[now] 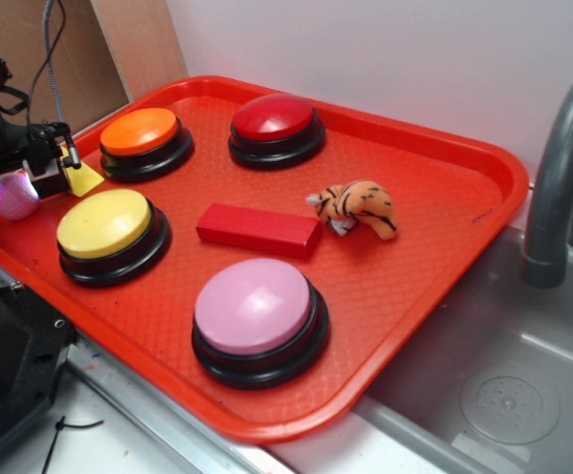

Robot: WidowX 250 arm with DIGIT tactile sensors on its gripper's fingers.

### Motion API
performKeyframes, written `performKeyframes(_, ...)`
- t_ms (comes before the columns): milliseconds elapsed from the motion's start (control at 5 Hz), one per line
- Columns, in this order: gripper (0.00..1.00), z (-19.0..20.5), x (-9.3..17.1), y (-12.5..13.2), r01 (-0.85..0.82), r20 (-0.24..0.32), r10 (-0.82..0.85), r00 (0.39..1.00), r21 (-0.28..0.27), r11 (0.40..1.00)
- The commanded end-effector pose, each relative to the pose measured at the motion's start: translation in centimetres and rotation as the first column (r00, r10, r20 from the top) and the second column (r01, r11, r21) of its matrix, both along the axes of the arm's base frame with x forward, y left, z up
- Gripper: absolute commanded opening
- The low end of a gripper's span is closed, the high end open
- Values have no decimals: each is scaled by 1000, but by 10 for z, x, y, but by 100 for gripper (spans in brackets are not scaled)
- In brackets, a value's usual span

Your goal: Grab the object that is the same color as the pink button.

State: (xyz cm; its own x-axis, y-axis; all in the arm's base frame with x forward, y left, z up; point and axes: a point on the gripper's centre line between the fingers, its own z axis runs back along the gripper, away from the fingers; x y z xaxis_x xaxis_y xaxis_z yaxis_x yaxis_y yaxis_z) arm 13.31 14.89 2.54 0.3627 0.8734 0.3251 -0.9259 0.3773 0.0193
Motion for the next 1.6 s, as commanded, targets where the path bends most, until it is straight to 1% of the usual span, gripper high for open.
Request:
performKeyframes(0, 0, 40, 13, -11, 130, -16, -130, 991, -7, 992)
performKeyframes(200, 0, 60, 26, -22, 298, -70, -307, 949, -112, 948)
performKeyframes(400, 0, 85, 48, -54, 490, -23, -503, 864, -192, 850)
performKeyframes(600, 0, 118, 70, -91, 625, 35, -635, 771, -230, 746)
performKeyframes(800, 0, 143, 79, -114, 676, 73, -678, 732, -209, 707)
performKeyframes(1000, 0, 168, 85, -128, 704, 86, -701, 708, -177, 688)
performKeyframes(1200, 0, 178, 88, -132, 704, 99, -699, 708, -176, 688)
performKeyframes(1400, 0, 177, 92, -129, 701, 96, -697, 710, -182, 689)
